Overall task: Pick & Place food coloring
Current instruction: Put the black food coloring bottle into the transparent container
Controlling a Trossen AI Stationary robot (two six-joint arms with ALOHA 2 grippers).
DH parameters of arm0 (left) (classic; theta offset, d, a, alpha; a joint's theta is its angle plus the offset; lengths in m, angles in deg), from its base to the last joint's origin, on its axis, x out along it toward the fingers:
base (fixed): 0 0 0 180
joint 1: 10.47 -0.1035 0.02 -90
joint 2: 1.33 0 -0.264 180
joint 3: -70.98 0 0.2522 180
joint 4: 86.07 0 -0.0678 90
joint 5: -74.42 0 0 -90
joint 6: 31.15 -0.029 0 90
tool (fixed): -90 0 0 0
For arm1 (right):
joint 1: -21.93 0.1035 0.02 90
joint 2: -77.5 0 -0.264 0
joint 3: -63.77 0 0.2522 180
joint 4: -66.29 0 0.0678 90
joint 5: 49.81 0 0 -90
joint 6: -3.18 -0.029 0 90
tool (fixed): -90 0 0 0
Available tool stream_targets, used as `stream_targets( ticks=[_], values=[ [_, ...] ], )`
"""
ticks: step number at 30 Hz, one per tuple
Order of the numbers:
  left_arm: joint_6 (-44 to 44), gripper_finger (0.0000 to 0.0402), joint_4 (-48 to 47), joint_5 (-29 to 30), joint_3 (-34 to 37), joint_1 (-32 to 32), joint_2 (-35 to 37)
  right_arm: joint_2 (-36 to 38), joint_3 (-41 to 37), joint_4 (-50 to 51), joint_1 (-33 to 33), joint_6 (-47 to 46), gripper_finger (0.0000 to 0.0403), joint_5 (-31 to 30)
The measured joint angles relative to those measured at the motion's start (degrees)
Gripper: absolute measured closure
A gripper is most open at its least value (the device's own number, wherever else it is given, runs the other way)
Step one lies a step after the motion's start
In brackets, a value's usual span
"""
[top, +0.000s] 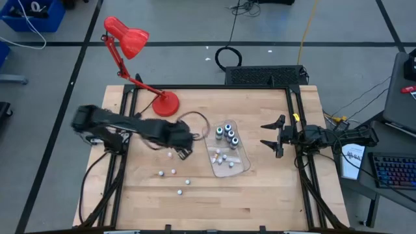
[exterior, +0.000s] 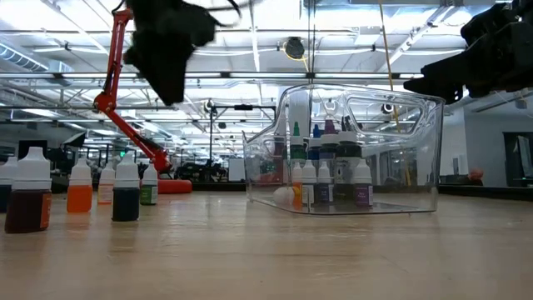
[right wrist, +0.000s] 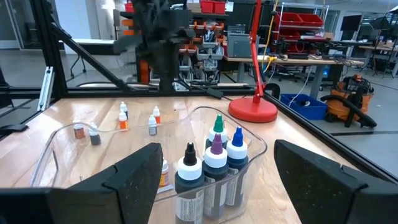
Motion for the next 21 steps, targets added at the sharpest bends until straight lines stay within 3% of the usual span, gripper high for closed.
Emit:
stream_targets(
  ticks=[3, 6, 11, 21],
  values=[
    [1.1, 0.0270, 12.2, -5.2, 9.9, -0.7, 9.2, 0.0, 0.0, -0.1, 0.0, 0.0, 0.0108, 0.0],
    [2.7, 0.0266, 19.9, -11.4, 15.4, -1.4, 12.6, 0.0, 0.0, -0.1, 0.0, 0.0, 0.0108, 0.0],
    [0.5, 0.0247, 19.4, -15.2, 15.9, -1.3, 11.1, 0.0, 0.0, 0.0, 0.0, 0.0, 0.0108, 0.0],
    [-1.5, 0.0200, 19.3, -15.1, 15.7, -3.4, 8.7, -0.1, 0.0, -0.2, 0.0, 0.0, 0.0108, 0.0]
  ],
)
